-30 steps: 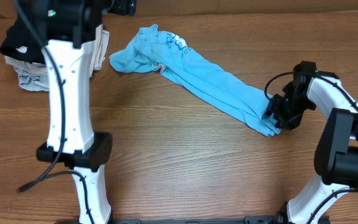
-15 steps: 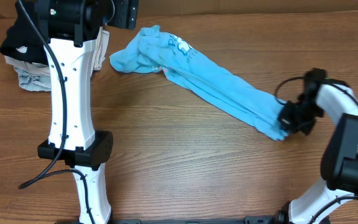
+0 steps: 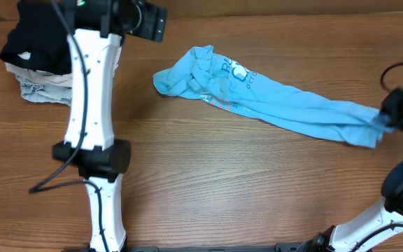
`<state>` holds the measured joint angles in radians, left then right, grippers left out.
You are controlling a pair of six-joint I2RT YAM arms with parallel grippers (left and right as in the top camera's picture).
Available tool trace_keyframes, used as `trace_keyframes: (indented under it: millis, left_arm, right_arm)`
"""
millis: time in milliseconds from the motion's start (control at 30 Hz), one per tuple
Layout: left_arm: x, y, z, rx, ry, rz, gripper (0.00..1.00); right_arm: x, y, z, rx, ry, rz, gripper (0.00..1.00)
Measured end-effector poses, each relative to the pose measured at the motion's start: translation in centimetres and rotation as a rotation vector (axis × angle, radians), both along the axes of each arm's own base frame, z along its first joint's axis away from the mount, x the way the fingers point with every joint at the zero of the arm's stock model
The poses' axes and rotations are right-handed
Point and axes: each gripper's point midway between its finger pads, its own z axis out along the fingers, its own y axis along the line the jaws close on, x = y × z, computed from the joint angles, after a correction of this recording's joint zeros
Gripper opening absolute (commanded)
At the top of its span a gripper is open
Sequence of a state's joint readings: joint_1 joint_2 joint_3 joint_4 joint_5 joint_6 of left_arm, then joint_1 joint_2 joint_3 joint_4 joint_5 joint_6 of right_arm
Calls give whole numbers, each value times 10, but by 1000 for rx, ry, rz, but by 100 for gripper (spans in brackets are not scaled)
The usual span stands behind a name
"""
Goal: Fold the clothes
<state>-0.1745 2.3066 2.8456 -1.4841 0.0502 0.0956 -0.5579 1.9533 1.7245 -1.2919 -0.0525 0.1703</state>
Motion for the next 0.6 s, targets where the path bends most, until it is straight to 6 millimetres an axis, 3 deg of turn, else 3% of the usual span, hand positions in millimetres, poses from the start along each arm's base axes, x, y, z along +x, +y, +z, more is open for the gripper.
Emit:
trace_keyframes:
  millis: [100,233,400,600]
  left_arm:
    - [16,-14,-38,-17,55,-69,86]
    - [35,-34,-89,-28,110,-163,86]
    - [47,-62,-155,-18,174,-278,83]
    - [42,-95,-202,-11,232,-366,77]
  right_arm:
    - [10,5,34,4,-46,19,98]
    - [26,18,64,-6,-103,71,100]
    - [32,40,68,12,-103,121,100]
    - [34,56,68,28,-91,156,100]
